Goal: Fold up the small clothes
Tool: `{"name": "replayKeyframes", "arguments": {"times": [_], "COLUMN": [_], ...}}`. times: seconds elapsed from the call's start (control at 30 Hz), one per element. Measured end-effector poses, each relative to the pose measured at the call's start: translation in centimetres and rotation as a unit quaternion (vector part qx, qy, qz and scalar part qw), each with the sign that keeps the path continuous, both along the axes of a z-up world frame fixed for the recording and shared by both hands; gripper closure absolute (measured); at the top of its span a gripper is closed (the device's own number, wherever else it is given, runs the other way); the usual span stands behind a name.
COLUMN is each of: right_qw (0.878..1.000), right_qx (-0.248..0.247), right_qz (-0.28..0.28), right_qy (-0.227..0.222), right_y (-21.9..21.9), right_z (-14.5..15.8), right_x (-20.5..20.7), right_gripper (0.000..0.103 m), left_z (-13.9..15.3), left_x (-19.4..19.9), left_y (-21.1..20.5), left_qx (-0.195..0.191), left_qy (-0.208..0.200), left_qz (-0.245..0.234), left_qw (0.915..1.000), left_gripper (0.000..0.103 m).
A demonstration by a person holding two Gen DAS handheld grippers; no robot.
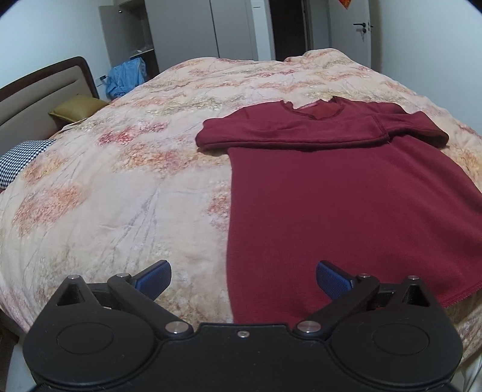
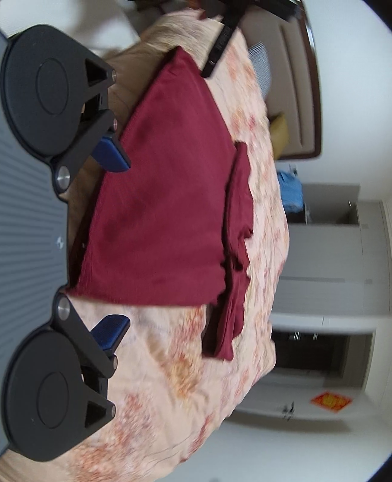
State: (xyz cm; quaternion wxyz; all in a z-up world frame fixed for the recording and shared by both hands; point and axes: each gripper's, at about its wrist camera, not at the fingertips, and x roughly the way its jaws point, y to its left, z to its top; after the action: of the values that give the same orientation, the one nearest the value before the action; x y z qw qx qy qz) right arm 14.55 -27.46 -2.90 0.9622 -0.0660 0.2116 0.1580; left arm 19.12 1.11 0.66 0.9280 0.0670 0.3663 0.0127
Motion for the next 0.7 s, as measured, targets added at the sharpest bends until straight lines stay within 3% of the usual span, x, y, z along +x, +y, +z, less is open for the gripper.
{"name": "replayKeyframes", "arguments": {"times": [0.27,0.57,0.63,0.7], "right_qw": [0.995,0.976,0.971,0.967], "right_qx": [-0.061,-0.157,-0.166,-0.170], "right_qz": [0.069,0.134,0.152,0.171], "right_qy": [-0.031,-0.073,-0.078,-0.079], "right_y": [4.5,10.0,10.7,11.2], "right_z": [-1.1,-2.9,-3.4,-3.7], "right_x": [-0.3,0.4,0.7,1.1], "right_gripper": [0.000,0.000,0.005,0.022], "left_z": [-0.3,-0.6,-0.6,-0.7], "left_x": [0.3,0.7,0.8,0.8], "left_y": [-0.8,-1.3,-1.3,-1.4], "left_qx": [-0.003,-0.006,-0.010,-0.014], "left_qy": [0.004,0.009,0.011,0.011], "left_qz": [-0.005,-0.013,-0.016,-0.018], "left_qw": [1.0000,0.9999,0.9998,0.9997], "left_gripper": [0.001,0.001,0.001,0.001]}}
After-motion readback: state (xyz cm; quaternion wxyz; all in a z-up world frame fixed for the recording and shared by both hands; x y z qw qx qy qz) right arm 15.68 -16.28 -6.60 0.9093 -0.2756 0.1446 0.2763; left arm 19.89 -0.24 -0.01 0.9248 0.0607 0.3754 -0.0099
